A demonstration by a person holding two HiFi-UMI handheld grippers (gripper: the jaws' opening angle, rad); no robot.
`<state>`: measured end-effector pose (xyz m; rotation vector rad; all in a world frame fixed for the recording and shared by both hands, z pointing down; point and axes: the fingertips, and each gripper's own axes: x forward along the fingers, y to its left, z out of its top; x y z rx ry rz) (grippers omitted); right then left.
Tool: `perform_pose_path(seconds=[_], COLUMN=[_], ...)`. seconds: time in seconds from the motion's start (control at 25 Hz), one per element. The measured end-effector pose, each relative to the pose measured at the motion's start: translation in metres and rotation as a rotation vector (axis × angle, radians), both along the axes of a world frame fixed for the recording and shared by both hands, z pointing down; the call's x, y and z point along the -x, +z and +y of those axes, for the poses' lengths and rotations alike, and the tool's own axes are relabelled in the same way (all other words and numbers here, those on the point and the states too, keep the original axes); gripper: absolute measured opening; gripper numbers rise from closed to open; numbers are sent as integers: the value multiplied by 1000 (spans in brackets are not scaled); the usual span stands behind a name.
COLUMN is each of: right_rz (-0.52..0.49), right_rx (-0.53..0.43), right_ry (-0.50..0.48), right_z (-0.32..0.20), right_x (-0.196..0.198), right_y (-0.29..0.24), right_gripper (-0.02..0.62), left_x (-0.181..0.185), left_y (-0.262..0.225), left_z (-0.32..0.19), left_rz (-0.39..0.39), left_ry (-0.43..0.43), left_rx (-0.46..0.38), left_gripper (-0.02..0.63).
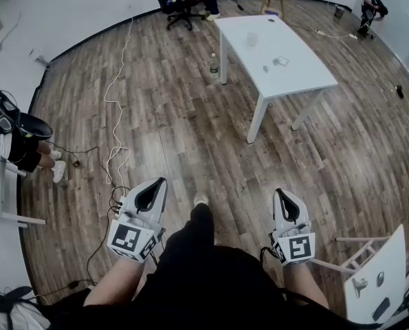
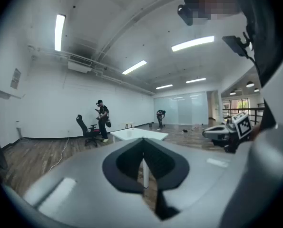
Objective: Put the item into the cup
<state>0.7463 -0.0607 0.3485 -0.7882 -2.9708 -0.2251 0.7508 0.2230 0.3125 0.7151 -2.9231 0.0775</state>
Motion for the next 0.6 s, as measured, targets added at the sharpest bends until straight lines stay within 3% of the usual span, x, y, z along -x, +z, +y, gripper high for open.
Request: perform_pose_path(seconds=[0.32, 0.6], right_rz=[40, 65], right_rx=[-4, -19], right_ry=[109, 107], right_z=[-3, 34], right_x=[68, 136], right_y=[0, -15], right_gripper=[2, 2], left_x=[89, 173], left_y=[-1, -11], left_z=[20, 35], left_rz=[-5, -7], left_ry=[39, 73], left_rx=[-16, -42], left_gripper=[-2, -2])
